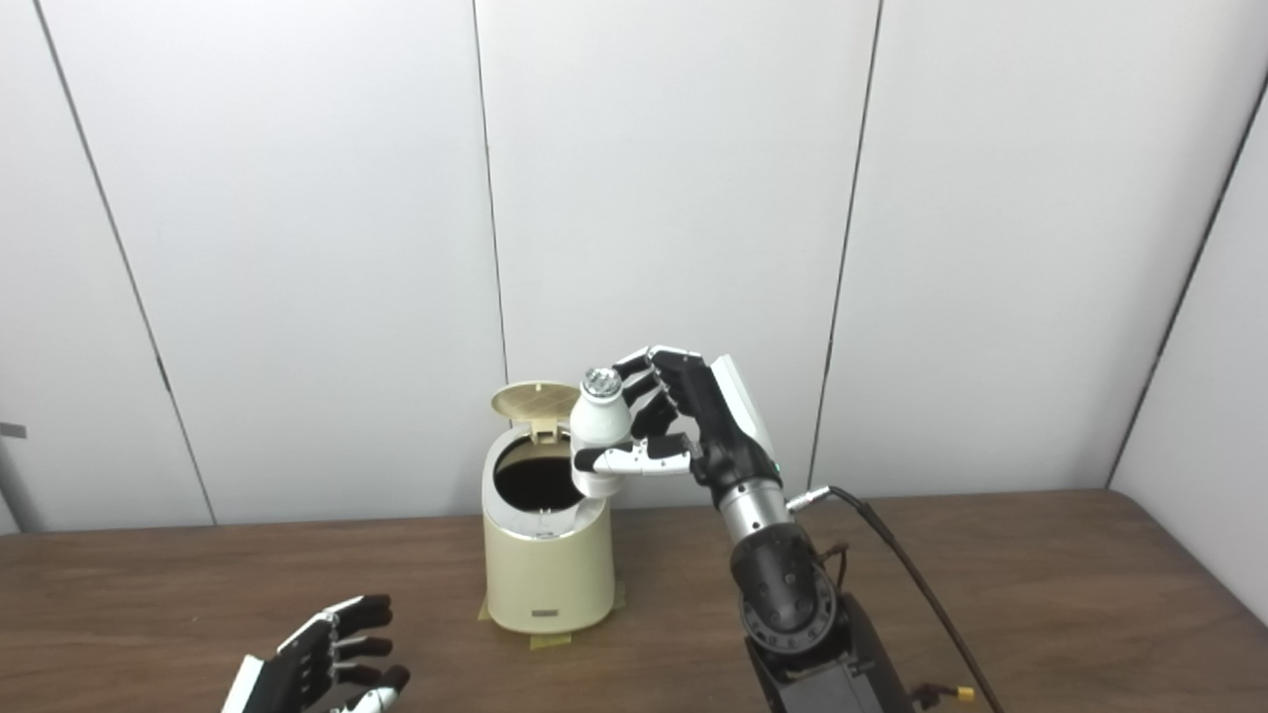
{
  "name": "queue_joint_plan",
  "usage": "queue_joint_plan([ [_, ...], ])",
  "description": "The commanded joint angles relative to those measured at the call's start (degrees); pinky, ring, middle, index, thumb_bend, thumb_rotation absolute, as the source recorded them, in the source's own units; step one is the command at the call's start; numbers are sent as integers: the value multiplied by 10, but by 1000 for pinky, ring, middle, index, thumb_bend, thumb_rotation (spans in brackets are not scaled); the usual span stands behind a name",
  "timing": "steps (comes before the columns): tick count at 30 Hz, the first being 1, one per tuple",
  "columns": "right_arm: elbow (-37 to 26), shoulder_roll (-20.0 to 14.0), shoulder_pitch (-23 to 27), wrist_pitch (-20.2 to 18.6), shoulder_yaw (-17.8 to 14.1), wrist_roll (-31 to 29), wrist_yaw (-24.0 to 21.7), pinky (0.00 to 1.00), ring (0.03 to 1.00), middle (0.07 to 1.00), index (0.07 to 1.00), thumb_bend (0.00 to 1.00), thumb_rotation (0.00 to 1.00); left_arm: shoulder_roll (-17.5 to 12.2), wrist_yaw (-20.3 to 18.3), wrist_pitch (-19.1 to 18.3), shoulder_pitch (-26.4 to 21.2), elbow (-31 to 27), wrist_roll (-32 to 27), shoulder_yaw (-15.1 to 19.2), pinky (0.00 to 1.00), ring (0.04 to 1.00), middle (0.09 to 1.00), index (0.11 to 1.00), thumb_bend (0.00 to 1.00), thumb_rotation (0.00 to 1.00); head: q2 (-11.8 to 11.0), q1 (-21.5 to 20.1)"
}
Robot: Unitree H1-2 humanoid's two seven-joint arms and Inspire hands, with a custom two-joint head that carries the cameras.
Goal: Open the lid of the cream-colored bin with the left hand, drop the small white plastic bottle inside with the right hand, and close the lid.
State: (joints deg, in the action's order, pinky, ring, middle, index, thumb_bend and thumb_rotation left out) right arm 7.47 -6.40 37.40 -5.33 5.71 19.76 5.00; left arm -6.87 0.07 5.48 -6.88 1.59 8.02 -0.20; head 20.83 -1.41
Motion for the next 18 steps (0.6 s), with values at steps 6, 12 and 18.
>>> queue_joint_plan([
  [6, 29, 10, 50, 44, 7, 4, 10, 285, 344, 440, 529, 521, 0, 7, 6, 22, -16, 1, 0, -3, 620, 709, 784, 791, 554, 113, 1, 6],
  [12, 73, 16, 69, 79, 12, 6, 18, 285, 340, 438, 527, 522, 0, 12, 9, 19, -15, -3, 2, -4, 614, 707, 785, 791, 539, 83, 3, 13],
  [18, 103, 24, 84, 84, 12, 8, 26, 290, 343, 435, 530, 520, 0, 16, 10, 24, -16, 4, -3, -3, 626, 717, 789, 791, 546, 85, 2, 18],
])
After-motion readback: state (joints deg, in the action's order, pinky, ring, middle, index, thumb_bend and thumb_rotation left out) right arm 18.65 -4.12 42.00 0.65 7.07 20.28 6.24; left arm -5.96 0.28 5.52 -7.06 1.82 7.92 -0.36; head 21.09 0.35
